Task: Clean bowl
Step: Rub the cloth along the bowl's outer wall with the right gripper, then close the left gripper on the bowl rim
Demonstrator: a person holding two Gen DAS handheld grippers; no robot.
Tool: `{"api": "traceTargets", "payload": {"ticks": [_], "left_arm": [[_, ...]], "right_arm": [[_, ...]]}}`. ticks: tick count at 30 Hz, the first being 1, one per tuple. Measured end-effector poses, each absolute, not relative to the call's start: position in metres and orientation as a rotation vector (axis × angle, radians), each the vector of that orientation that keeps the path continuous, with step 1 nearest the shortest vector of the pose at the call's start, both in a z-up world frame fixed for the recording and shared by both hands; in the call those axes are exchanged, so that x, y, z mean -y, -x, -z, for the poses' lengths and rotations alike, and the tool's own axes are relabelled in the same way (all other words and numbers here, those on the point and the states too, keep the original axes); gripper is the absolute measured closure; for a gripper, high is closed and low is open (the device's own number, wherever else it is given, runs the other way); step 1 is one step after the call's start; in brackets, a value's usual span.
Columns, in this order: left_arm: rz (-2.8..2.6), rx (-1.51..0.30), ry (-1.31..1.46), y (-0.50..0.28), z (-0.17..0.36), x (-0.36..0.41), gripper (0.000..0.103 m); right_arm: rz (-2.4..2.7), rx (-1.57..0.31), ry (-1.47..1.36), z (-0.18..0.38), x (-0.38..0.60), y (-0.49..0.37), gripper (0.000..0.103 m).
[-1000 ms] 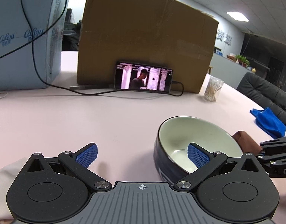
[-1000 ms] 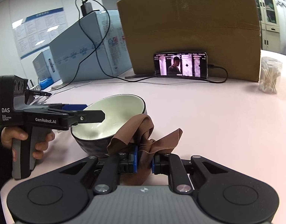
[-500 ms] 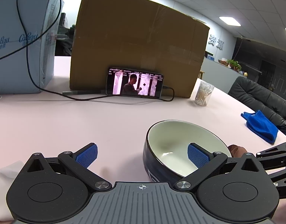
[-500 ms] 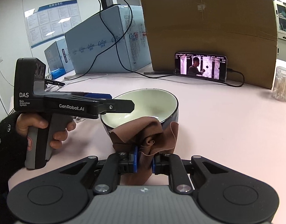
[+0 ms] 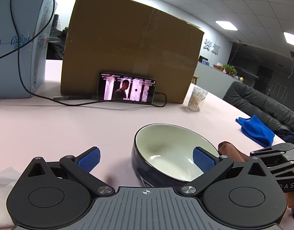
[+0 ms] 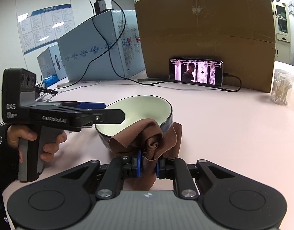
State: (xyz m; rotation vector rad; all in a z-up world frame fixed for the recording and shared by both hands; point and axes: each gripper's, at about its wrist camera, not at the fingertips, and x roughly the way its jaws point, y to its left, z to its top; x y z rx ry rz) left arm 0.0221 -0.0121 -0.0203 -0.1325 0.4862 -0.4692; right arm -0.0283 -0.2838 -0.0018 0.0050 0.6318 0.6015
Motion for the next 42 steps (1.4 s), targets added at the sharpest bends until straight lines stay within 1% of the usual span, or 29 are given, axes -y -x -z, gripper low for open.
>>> {"api": "traceTargets", "payload": {"ticks": [9, 16, 22, 24, 25, 27, 29, 31, 32, 33, 36, 42], "left_arm": [[0.411, -0.511, 0.085, -0.029, 0.019, 0.014, 0.0], [0.469, -0.535, 0.072, -0.039, 0.019, 0.014, 0.0], [0.508, -0.473, -0.007, -0.036, 0.013, 0.024, 0.003], [0.513, -0.472, -0.035, -0.037, 0.013, 0.028, 0.011], [0.515, -0.478, -0.047, -0.039, 0.013, 0.03, 0.013], [0.52, -0.491, -0.071, -0.042, 0.014, 0.035, 0.027], [0.521, -0.502, -0.091, -0.046, 0.015, 0.038, 0.033], [0.505, -0.508, -0.093, -0.049, 0.015, 0.039, 0.045], [0.497, -0.512, -0.09, -0.051, 0.014, 0.039, 0.057], [0.493, -0.515, -0.084, -0.052, 0.014, 0.038, 0.062], [0.516, -0.517, -0.093, -0.047, 0.014, 0.039, 0.067], [0.492, -0.524, -0.103, -0.033, 0.012, 0.043, 0.068]], "right_arm": [[-0.609, -0.627, 0.006, 0.001, 0.28, 0.034, 0.086], [-0.636, -0.631, -0.002, 0.003, 0.277, 0.041, 0.086], [-0.637, -0.623, -0.018, 0.001, 0.277, 0.042, 0.086], [-0.637, -0.621, -0.023, 0.001, 0.277, 0.042, 0.086], [-0.639, -0.621, -0.024, 0.001, 0.277, 0.042, 0.086], [-0.643, -0.622, -0.024, 0.002, 0.276, 0.042, 0.086], [-0.647, -0.623, -0.028, 0.003, 0.275, 0.042, 0.086], [-0.65, -0.623, -0.032, 0.003, 0.274, 0.041, 0.086], [-0.651, -0.623, -0.033, 0.003, 0.273, 0.041, 0.086], [-0.652, -0.623, -0.035, 0.003, 0.273, 0.041, 0.086], [-0.649, -0.624, -0.04, 0.004, 0.275, 0.04, 0.086], [-0.629, -0.625, -0.044, 0.004, 0.278, 0.038, 0.085]]}}
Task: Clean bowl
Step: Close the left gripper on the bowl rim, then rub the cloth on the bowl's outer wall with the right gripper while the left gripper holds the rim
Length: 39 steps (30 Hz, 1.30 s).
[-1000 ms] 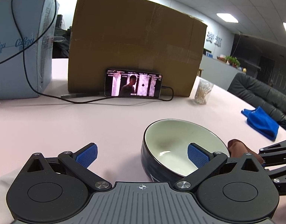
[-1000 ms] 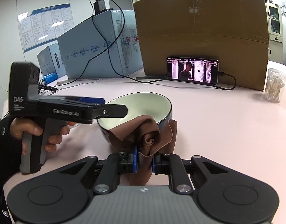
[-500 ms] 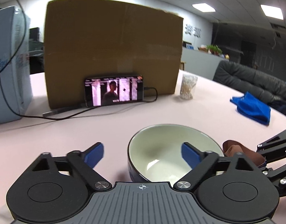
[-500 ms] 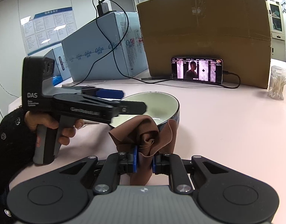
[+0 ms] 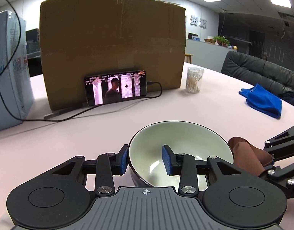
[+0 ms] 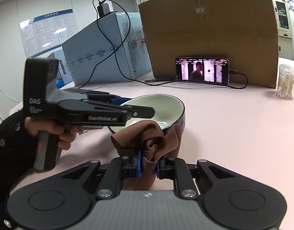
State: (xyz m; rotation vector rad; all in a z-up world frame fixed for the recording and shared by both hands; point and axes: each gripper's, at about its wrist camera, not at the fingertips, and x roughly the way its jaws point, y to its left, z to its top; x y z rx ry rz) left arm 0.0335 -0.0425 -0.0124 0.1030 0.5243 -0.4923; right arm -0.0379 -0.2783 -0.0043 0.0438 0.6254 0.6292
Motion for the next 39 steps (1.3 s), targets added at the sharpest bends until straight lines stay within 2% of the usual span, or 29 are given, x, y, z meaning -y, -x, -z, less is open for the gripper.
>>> {"api": "traceTargets", "payload": {"ticks": [7, 39], "left_arm": [[0.448, -0.543, -0.065, -0.015, 0.01, 0.042, 0.068], [0.464, -0.504, -0.008, -0.018, 0.02, 0.039, 0.067]], "right_arm": [[-0.588, -0.616, -0.008, 0.002, 0.285, 0.04, 0.085], [-0.499, -0.576, -0.019, 0.002, 0.286, 0.034, 0.087]]}}
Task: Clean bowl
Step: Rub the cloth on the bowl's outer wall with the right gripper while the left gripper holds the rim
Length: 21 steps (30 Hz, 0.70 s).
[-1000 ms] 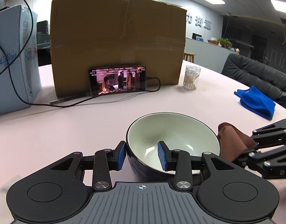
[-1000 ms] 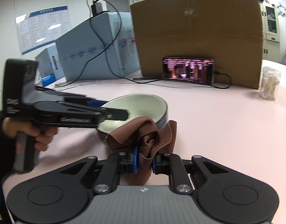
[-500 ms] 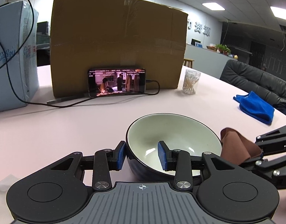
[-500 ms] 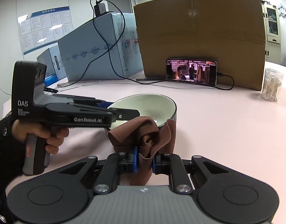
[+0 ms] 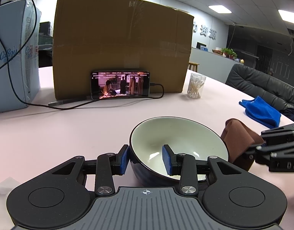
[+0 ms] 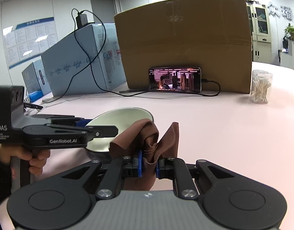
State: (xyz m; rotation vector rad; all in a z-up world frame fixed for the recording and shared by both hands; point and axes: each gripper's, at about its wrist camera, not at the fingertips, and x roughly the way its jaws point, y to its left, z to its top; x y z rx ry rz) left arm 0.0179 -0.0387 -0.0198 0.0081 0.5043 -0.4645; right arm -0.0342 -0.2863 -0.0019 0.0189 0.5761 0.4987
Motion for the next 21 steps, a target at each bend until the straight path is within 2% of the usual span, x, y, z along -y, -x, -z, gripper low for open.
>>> {"api": "traceTargets", "payload": {"ticks": [21], "left_arm": [[0.466, -0.501, 0.004, -0.017, 0.021, 0.035, 0.065]], "right_arm": [[-0.484, -0.559, -0.048, -0.002, 0.29, 0.032, 0.087]]}}
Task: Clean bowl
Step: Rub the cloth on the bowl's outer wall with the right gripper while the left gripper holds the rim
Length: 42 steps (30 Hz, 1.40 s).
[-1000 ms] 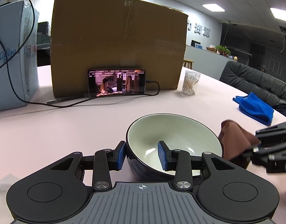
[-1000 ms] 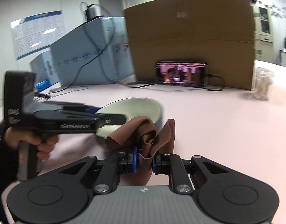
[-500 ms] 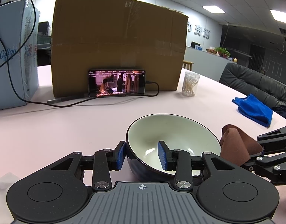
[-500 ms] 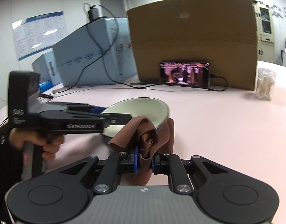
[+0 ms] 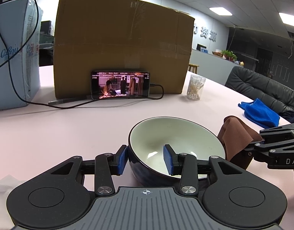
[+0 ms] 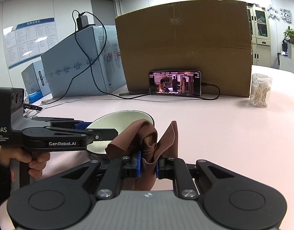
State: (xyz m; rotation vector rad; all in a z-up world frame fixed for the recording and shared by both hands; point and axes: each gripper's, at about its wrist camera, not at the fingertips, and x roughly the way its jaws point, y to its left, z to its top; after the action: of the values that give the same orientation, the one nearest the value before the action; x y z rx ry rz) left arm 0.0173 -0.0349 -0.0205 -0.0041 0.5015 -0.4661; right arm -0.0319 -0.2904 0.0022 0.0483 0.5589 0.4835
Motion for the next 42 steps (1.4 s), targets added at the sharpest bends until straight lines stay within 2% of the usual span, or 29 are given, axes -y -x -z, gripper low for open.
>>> {"api": "traceTargets", "payload": {"ticks": [42], "left_arm": [[0.465, -0.5, 0.003, -0.013, 0.02, 0.038, 0.065]], "right_arm": [[-0.578, -0.594, -0.025, -0.002, 0.282, 0.043, 0.087]]}}
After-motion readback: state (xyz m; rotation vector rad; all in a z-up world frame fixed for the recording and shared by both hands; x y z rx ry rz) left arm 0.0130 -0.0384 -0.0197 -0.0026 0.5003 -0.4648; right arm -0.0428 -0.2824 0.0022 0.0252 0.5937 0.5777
